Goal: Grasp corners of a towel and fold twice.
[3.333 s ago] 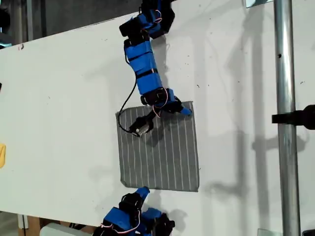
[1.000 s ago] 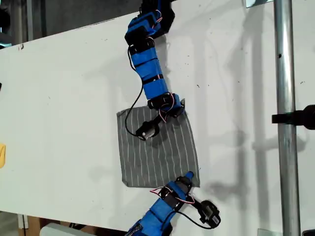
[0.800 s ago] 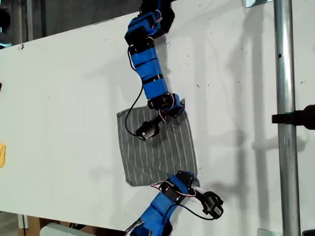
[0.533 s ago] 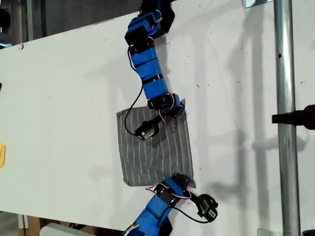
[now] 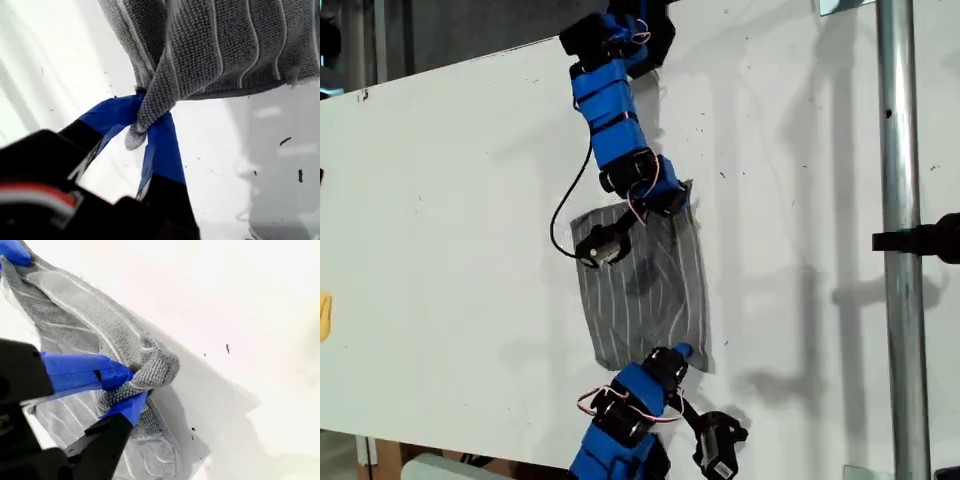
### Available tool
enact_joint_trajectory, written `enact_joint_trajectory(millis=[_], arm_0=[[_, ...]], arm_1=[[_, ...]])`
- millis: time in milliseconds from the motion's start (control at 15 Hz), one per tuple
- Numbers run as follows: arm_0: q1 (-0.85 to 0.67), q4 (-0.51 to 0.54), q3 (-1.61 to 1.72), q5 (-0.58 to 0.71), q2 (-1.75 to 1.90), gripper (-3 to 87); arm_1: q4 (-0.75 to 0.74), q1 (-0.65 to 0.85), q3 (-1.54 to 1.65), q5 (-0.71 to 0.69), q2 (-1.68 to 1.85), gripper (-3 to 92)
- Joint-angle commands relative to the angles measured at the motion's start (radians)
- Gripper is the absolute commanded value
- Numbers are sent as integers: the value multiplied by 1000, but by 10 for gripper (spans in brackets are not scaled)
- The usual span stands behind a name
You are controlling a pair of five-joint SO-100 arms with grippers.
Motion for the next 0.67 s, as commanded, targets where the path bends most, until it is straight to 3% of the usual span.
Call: enact_joint_trajectory(millis=[0, 133, 267, 600], arm_0=[[-48, 101, -121, -29, -5, -29], [-138, 189, -112, -31, 6, -29], [-276, 247, -75, 52, 12, -29], [-678, 278, 40, 377, 29, -29]], arm_1=[[0, 0, -29, 14, 118, -3], [-63, 92, 66, 8, 123, -3], [-98, 227, 144, -37, 124, -3], [-224, 604, 120, -368, 114, -3]])
